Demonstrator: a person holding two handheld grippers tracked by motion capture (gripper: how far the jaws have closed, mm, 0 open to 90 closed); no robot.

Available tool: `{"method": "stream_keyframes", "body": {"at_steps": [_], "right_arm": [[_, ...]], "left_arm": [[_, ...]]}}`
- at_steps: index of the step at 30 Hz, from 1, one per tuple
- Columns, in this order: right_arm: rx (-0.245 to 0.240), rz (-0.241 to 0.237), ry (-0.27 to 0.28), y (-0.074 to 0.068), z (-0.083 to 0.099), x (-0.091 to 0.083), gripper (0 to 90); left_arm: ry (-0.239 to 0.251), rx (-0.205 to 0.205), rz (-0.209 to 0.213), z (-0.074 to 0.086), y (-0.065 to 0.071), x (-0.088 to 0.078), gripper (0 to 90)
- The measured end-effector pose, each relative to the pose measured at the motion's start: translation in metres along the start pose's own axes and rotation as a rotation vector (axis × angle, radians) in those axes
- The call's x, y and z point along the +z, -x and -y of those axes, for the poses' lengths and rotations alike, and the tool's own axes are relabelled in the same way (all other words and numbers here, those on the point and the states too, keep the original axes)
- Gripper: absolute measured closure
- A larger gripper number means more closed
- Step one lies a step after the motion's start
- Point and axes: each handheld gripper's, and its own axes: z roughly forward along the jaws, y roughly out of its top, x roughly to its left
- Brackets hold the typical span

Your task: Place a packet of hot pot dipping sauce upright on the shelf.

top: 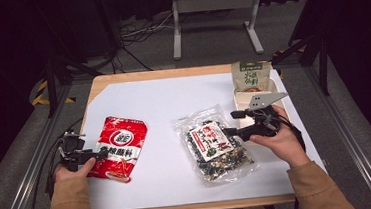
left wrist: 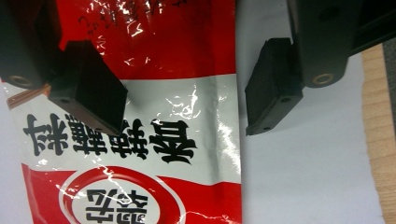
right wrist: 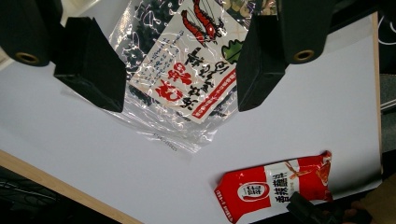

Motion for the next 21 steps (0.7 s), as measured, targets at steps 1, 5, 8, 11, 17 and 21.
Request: {"method": "stream_keyframes", "body": {"at_steps": [1,5,8,11,17,21], "right_arm": [[0.001,-0.001,0.000,0.000,0.000,0.000,33.5],[0.002,-0.003,0.000,0.000,0.000,0.000,33.4],[0.002,-0.001,0.000,0.000,0.000,0.001,33.3],[0.002,-0.002,0.001,0.000,0.000,0.000,33.3],[0.001,-0.006,0.001,-0.001,-0.001,0.001,33.3],[0.000,-0.008,-0.004,-0.001,0.000,0.003,33.3]], "left_arm": [[0.002,0.004,-0.004,0.000,0.000,0.000,32.9],[-0.002,-0.008,-0.002,0.000,0.000,0.000,34.0],[-0.020,-0.023,0.026,-0.001,0.001,0.000,39.3],[-0.021,-0.013,0.041,-0.002,0.001,0.000,50.9],[-0.024,-0.004,0.023,-0.002,0.007,-0.002,59.8],[-0.026,0.021,-0.006,-0.003,0.011,-0.002,67.3]]}}
